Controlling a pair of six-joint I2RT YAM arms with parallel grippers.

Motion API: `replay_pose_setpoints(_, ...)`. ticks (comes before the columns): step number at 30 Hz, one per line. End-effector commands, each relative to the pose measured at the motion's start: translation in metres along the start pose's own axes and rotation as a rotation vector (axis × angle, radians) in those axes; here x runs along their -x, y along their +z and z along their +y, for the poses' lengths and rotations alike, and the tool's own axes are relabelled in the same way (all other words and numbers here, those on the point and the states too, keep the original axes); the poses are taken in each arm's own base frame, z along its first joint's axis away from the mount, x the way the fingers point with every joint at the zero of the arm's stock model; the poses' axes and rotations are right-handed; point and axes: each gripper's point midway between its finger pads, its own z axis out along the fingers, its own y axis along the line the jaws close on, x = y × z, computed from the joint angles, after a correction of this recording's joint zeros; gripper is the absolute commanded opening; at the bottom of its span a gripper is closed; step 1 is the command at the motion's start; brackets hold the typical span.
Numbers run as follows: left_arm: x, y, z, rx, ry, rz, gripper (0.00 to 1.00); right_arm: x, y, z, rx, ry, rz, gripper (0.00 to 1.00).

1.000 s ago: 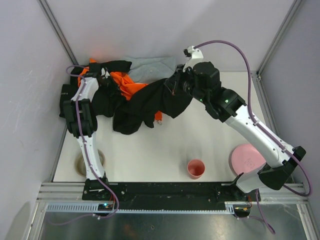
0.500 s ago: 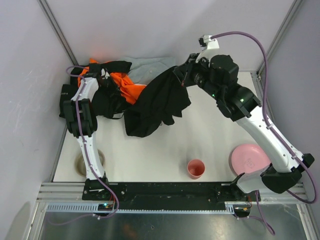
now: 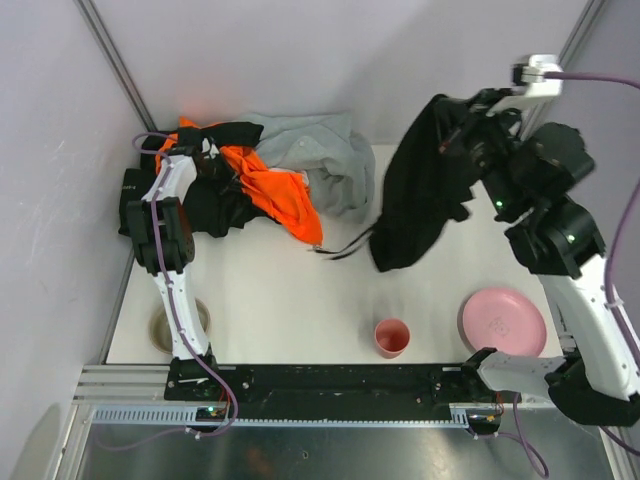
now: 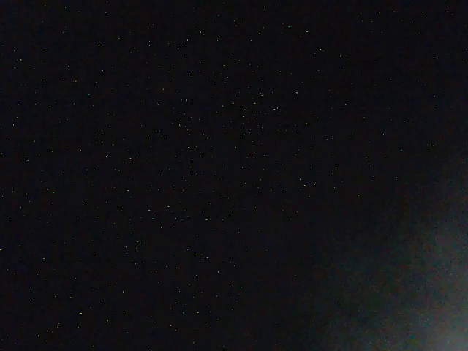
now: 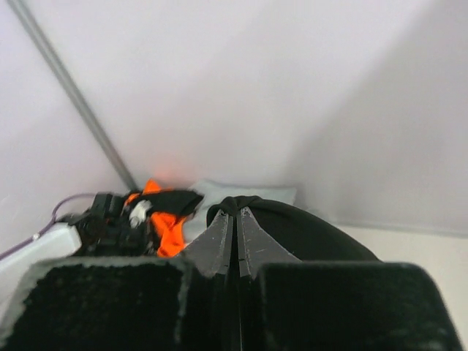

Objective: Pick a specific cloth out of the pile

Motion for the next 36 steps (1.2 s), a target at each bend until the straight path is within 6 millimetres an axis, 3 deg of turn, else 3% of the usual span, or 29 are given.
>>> replay_pose_setpoints(1, 0.004, 0.005, 0.039, 0.084, -0.033, 0.008, 0.11, 0.090, -0.040, -0.033, -0.147, -0.030, -0.289, 0.00)
replay_pose_setpoints(7, 0.003, 0.005, 0.039, 0.083, -0.034, 0.010, 0.11, 0.124, -0.076, -0.063, -0.286, -0.057, -0.425, 0.00)
replay_pose_setpoints(15, 0.003, 0.005, 0.039, 0.079, -0.028, 0.012, 0.12, 0.127, -0.085, -0.077, -0.355, -0.094, -0.445, 0.00)
replay_pose_setpoints(23, 0.003, 0.005, 0.038, 0.076, -0.023, 0.013, 0.13, 0.122, -0.074, -0.088, -0.415, -0.152, -0.432, 0.00)
replay_pose_setpoints(28, 0.003, 0.005, 0.038, 0.076, -0.020, 0.013, 0.14, 0.113, -0.056, -0.101, -0.450, -0.183, -0.406, 0.00)
replay_pose_setpoints(36, 0.003, 0.005, 0.038, 0.076, -0.015, 0.012, 0.14, 0.079, -0.018, -0.145, -0.492, -0.153, -0.295, 0.00)
